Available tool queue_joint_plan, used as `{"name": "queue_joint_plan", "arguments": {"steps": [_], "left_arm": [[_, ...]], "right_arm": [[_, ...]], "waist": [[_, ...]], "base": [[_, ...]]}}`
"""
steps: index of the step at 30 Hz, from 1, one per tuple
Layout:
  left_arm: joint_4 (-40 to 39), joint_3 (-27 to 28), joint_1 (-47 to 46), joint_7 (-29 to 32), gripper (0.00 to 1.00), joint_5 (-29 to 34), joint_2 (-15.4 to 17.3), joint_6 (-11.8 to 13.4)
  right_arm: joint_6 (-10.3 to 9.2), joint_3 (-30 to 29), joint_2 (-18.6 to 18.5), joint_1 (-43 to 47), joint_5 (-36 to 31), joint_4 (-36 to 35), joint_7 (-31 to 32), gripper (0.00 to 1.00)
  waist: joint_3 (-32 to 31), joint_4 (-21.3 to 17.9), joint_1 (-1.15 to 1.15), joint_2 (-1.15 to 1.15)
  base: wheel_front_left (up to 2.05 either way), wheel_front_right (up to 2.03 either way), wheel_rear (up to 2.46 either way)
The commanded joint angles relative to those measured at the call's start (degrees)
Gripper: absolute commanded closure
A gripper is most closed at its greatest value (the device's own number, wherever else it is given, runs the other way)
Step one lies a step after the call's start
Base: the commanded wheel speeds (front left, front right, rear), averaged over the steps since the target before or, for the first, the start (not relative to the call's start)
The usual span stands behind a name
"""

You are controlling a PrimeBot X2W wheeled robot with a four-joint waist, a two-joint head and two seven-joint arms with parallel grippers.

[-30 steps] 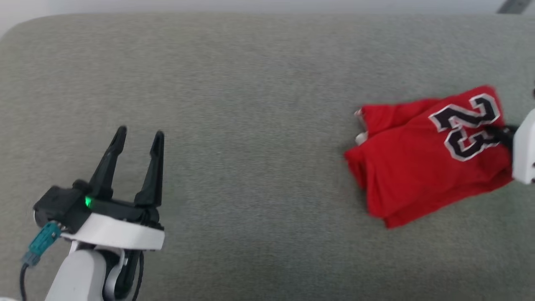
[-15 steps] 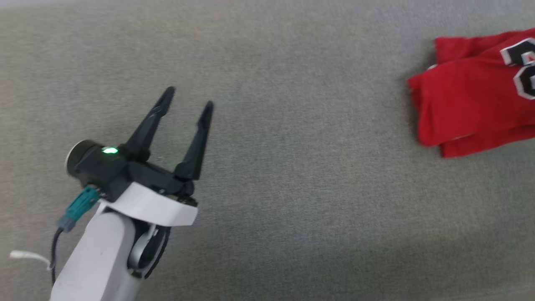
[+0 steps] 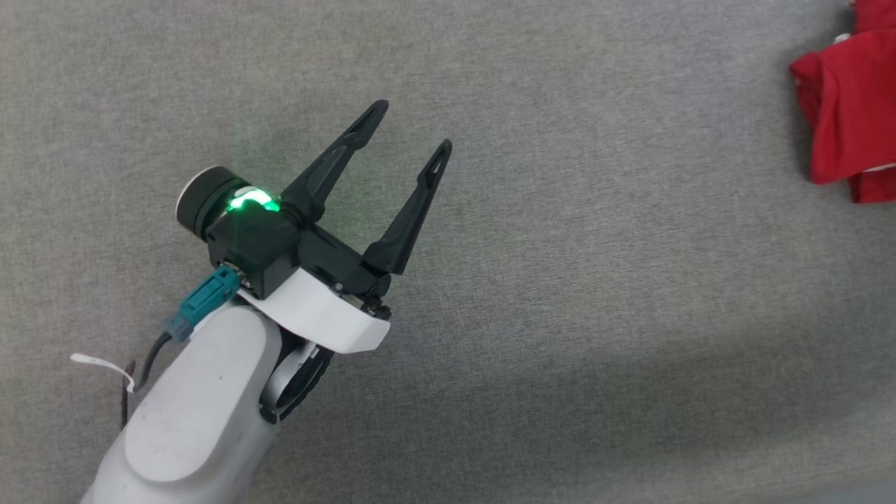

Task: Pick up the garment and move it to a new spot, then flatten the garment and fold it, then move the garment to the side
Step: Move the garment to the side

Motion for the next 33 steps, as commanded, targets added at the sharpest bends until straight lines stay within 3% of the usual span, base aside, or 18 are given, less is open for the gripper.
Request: {"name": "queue_joint_plan", "arguments": {"steps": [1, 3, 4, 5, 6, 7, 8, 22, 33], "left_arm": [[0.17, -0.28, -1.01, -0.3, 0.0, -0.46, 0.12, -0.1], [0.35, -0.65, -1.47, -0.3, 0.0, -0.66, 0.1, -0.1], [0.47, -0.58, -1.56, -0.3, 0.0, -0.75, 0.08, -0.1], [0.41, -0.33, -1.57, -0.3, 0.0, -0.86, 0.05, -0.1], [0.3, 0.02, -1.49, -0.3, 0.0, -1.0, 0.05, -0.1], [0.25, 0.44, -1.27, -0.3, 0.0, -0.97, 0.14, -0.1], [0.25, 0.89, -0.96, -0.3, 0.0, -1.03, 0.25, -0.1], [-0.71, 10.5, 5.34, -0.3, 0.0, -2.45, 0.16, -0.1], [-2.49, 20.05, 14.26, -0.3, 0.0, -1.42, -0.94, -0.1]], "right_arm": [[-0.29, -0.83, 1.26, -1.36, -0.83, 1.65, -1.28, 1.0], [-0.28, -0.83, 2.38, -2.09, -2.41, 4.15, -2.48, 1.0], [-0.29, -1.31, 2.9, -2.69, -2.84, 5.4, -3.05, 0.91], [-0.28, -1.41, 3.5, -3.04, -3.38, 6.43, -3.44, 0.69], [-0.28, -1.45, 3.88, -3.43, -3.86, 7.35, -3.93, 0.57], [-0.28, -1.57, 4.13, -3.86, -3.96, 8.18, -4.41, 0.33], [-0.28, -1.58, 4.38, -4.19, -3.97, 8.94, -4.67, 0.0], [-0.29, -1.61, 5.96, -7.25, -1.39, 13.5, -10.69, 0.0], [-0.28, 2.29, 9.64, -2.54, 3.91, 9.89, -16.9, 0.0]], "waist": [[0.59, 0.47, 0.0, 0.0], [0.86, 0.87, 0.0, 0.0], [0.95, 1.05, 0.0, 0.0], [1.01, 1.27, 0.0, 0.0], [1.06, 1.41, 0.0, 0.0], [1.08, 1.55, 0.0, 0.0], [1.09, 1.69, 0.0, 0.0], [-1.54, 1.69, 0.0, 0.0], [-7.19, 2.57, 0.0, 0.0]], "base": [[0.0, 0.0, 0.0], [0.0, 0.0, 0.0], [0.0, 0.0, 0.0], [0.0, 0.0, 0.0], [0.0, 0.0, 0.0], [0.0, 0.0, 0.0], [0.0, 0.0, 0.0], [0.0, 0.0, 0.0], [0.0, 0.0, 0.0]]}}
